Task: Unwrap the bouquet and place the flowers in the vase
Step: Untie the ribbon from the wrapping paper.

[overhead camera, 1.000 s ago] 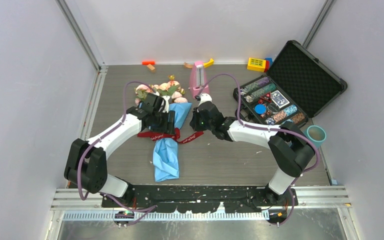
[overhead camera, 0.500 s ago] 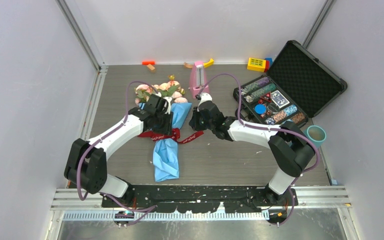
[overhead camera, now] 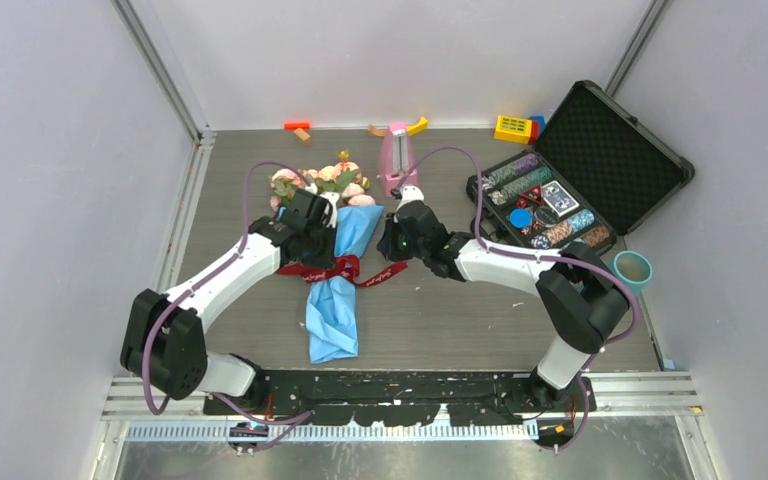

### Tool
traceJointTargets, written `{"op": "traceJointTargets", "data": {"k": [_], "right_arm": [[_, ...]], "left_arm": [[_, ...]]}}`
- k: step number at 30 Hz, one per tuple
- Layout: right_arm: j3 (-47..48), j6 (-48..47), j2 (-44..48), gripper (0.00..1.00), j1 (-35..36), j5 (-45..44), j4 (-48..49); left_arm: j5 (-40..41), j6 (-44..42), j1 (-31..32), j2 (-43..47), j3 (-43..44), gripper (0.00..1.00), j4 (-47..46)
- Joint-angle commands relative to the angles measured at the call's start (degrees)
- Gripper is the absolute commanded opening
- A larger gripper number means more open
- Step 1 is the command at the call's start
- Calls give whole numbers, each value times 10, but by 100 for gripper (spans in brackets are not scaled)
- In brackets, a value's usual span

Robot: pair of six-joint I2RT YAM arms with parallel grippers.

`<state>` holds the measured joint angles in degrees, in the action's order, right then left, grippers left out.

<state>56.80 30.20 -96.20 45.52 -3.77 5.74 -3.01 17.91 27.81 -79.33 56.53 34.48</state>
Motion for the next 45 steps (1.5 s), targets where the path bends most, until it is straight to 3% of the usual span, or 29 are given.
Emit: {"op": "traceJointTargets", "data": {"k": [1, 3, 16, 37, 42, 45], "right_arm": [[36, 4, -8, 10, -2, 2, 13], [51, 3, -15, 13, 0, 16, 13], [141, -26, -90, 39, 14, 150, 5], [181, -58, -129, 45, 37, 193, -40], [179, -64, -126, 44, 41, 187, -47], [175, -65, -123, 38, 41, 180, -47]], "left_arm": [[15, 3, 3, 28, -6, 4, 11], [15, 4, 3, 33, -9, 0, 12], [9, 18, 3, 51, -32, 0, 7], [13, 25, 3, 57, -39, 0, 2], [15, 27, 3, 58, -38, 0, 2], [18, 28, 3, 58, -37, 0, 2]]}}
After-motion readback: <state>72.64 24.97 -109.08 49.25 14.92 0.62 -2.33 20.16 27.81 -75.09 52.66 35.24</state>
